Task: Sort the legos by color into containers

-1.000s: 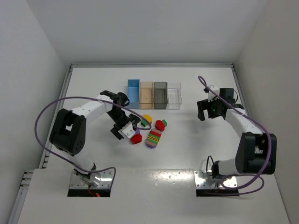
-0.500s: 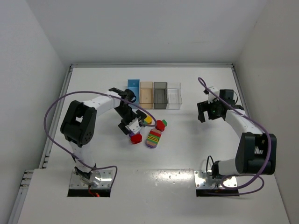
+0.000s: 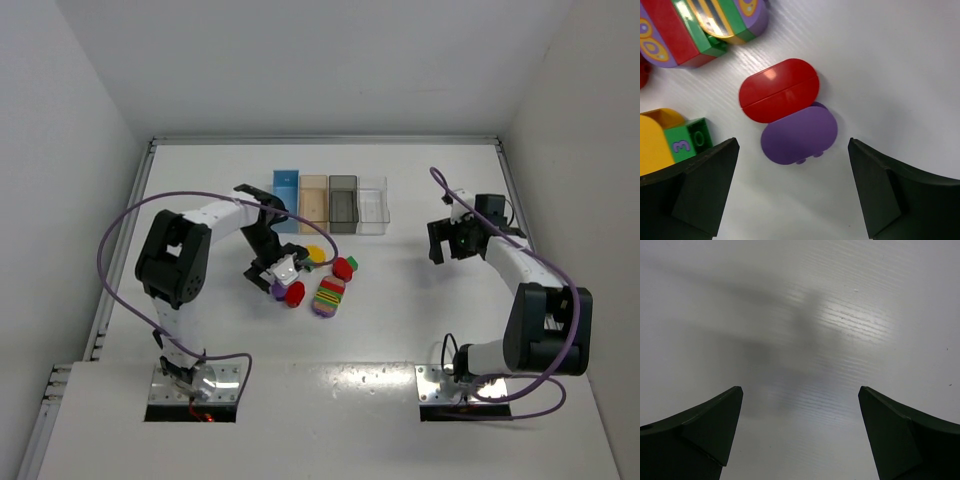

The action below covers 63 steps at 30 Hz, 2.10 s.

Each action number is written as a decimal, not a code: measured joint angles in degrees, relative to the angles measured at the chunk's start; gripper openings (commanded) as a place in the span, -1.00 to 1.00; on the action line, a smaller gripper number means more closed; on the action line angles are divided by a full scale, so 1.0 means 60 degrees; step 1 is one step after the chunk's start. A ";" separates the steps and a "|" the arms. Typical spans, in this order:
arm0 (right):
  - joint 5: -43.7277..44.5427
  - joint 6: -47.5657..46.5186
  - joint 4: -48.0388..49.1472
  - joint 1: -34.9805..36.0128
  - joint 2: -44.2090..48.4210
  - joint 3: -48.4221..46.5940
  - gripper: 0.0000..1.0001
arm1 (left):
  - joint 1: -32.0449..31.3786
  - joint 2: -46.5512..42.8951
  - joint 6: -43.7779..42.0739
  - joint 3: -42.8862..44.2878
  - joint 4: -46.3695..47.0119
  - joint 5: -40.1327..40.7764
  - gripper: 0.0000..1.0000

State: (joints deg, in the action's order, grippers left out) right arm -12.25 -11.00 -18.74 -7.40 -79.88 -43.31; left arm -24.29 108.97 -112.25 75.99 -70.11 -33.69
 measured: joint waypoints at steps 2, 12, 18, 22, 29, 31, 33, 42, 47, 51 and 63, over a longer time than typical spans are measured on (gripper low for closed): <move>0.0018 0.0000 0.0004 -0.0004 0.0000 0.0036 0.99 | 0.0055 -0.0022 -0.0004 -0.0124 -0.0095 0.0025 0.94; 0.0022 0.0000 0.0036 -0.0007 -0.0007 0.0066 0.99 | -0.0302 -0.0273 0.0168 -0.0914 0.1275 -0.0237 0.87; 0.0022 0.0000 0.0040 -0.0007 -0.0007 0.0066 0.99 | -0.0466 -0.0907 0.1326 -0.1545 0.2754 -0.0393 0.82; 0.0022 0.0000 0.0047 -0.0007 -0.0007 0.0066 0.99 | -0.0466 -0.1075 0.2135 -0.1734 0.3268 -0.0437 0.76; 0.0022 0.0000 0.0047 -0.0007 -0.0007 0.0066 0.99 | -0.0466 -0.1075 0.2871 -0.1756 0.3665 -0.0430 0.76; 0.0022 0.0000 0.0047 -0.0007 -0.0007 0.0066 0.99 | -0.0466 -0.1075 0.2991 -0.1759 0.3708 -0.0426 0.76; 0.0022 0.0000 0.0047 -0.0007 -0.0007 0.0066 0.99 | -0.0466 -0.1075 0.3085 -0.1763 0.3748 -0.0423 0.76; 0.0022 0.0000 0.0055 -0.0007 -0.0007 0.0109 0.99 | -0.0466 -0.1013 0.2918 -0.2022 0.3774 -0.0335 0.76; 0.0022 0.0000 0.0058 -0.0069 -0.0007 0.0109 0.99 | -0.0466 -0.0889 0.2820 -0.2036 0.3752 -0.0266 0.71; 0.0025 0.0000 0.0058 -0.0157 -0.0007 0.0109 0.99 | -0.0466 -0.0572 0.2951 -0.1985 0.3748 -0.0255 0.60; 0.0033 0.0000 0.0120 -0.0186 -0.0160 0.0113 0.99 | -0.0506 -0.0321 0.3606 -0.1716 0.3668 -0.0339 0.55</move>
State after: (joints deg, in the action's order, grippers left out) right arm -12.05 -11.00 -18.02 -8.51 -80.84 -42.63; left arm -27.33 107.04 -90.61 65.69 -48.10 -35.73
